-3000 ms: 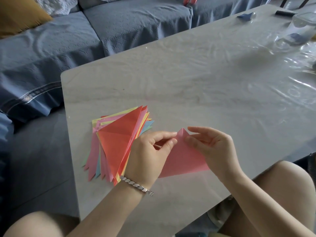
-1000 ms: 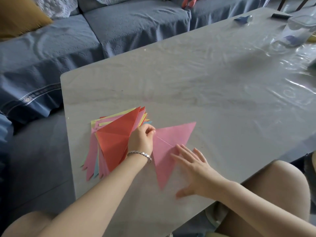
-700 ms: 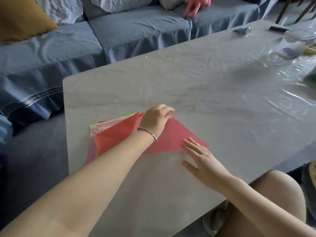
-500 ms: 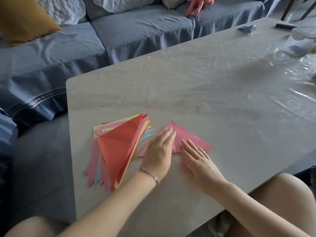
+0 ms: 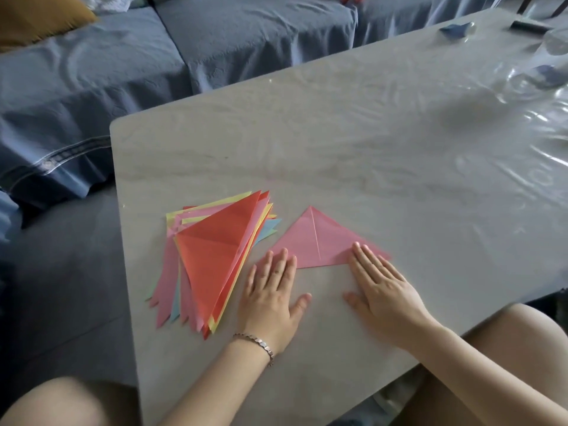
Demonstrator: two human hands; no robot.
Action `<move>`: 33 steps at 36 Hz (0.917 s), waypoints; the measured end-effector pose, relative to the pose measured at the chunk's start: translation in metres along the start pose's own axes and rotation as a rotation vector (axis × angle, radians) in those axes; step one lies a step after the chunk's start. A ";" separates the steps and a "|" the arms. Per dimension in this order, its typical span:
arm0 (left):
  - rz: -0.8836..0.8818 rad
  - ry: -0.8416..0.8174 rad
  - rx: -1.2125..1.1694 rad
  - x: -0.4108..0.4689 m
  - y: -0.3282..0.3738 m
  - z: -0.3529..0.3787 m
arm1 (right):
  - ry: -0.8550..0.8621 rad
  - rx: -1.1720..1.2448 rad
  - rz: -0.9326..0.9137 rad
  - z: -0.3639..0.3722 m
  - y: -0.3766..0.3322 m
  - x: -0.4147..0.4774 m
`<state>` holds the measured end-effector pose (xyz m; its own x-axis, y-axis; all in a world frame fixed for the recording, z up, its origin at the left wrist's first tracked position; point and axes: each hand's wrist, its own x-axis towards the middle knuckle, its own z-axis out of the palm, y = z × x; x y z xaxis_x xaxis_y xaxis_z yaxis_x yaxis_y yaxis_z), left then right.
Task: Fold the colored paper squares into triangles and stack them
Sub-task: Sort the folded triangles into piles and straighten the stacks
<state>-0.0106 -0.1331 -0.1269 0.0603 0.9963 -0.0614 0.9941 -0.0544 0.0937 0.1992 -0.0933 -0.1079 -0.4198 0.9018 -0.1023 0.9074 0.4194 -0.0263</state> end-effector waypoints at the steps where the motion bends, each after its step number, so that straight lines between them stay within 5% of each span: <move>1: -0.014 0.003 -0.005 -0.001 -0.001 0.000 | -0.010 0.008 0.027 0.000 0.006 -0.003; 11: -0.227 -0.086 -0.117 -0.005 0.011 -0.011 | -0.075 0.064 0.086 -0.005 0.028 -0.017; 16: -0.254 -0.072 -0.180 -0.011 0.015 -0.021 | 0.160 0.182 0.174 -0.028 0.015 -0.001; 22: 0.039 0.304 -0.289 -0.018 -0.007 -0.044 | -0.067 0.438 0.305 -0.048 -0.003 0.051; 25: -0.111 0.400 -0.247 -0.012 -0.026 -0.053 | -0.179 0.400 0.407 -0.050 -0.008 0.071; 29: -0.384 0.235 -0.221 -0.007 -0.050 -0.059 | -0.225 0.399 0.459 -0.050 -0.010 0.079; 33: -0.402 0.093 -0.190 -0.007 -0.056 -0.045 | -0.179 0.502 0.490 -0.045 -0.004 0.072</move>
<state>-0.0706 -0.1340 -0.0870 -0.3436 0.9382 -0.0416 0.9025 0.3421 0.2616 0.1647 -0.0257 -0.0704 0.0083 0.9253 -0.3791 0.9081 -0.1657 -0.3846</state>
